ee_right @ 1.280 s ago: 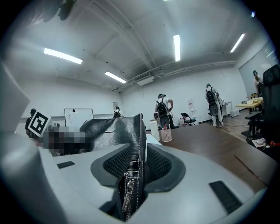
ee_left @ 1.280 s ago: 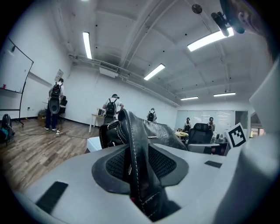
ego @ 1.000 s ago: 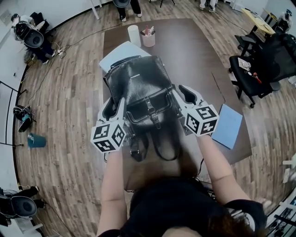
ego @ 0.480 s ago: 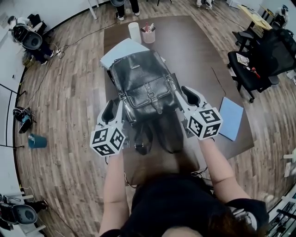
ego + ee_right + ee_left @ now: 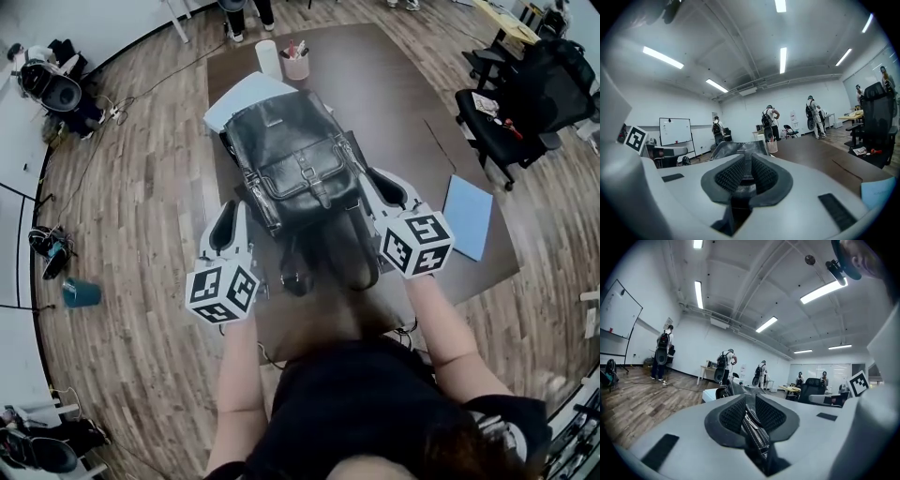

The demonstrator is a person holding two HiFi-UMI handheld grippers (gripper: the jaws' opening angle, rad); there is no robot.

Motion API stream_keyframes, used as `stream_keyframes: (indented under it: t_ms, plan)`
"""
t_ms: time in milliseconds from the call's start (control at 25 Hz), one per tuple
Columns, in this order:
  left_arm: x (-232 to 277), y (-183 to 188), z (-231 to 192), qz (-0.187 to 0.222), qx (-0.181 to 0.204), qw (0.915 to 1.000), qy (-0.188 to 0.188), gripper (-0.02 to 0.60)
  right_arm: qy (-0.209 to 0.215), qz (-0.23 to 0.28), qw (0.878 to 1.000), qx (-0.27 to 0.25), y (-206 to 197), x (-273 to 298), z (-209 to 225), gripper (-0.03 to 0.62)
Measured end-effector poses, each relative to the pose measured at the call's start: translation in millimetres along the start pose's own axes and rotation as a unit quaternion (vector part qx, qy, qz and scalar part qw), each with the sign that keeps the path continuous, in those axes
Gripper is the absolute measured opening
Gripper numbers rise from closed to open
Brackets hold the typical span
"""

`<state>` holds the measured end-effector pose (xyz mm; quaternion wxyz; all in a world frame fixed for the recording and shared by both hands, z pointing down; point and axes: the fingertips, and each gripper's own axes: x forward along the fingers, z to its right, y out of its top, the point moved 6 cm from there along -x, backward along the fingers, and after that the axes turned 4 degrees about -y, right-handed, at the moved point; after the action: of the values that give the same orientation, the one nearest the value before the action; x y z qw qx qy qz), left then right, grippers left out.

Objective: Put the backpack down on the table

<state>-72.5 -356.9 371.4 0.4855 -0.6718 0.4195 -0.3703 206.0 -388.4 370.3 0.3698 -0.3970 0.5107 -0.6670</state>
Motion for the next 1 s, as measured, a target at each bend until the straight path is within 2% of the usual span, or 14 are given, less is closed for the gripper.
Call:
stream_keyframes:
  t_ms: [200,400,1000]
  plan:
    - [-12.7,2.5,6.3,-0.004,0.018,0.9998,-0.005,0.069,-0.015,-0.004,1.0,0.001,-3.9,-12.8,-8.0,0.018]
    - [-23.6,-0.6,8.4,-0.011,0.032,0.9994,-0.003,0.061,-0.02,-0.014,1.0,-0.001,-10.9,-23.4,-17.5,0.017]
    - [-51.5,-12.3,8.7,-0.024,0.02,0.9995,-0.002,0.057,-0.024,-0.029,0.999,-0.008,-23.3,-47.1,-39.4,0.017]
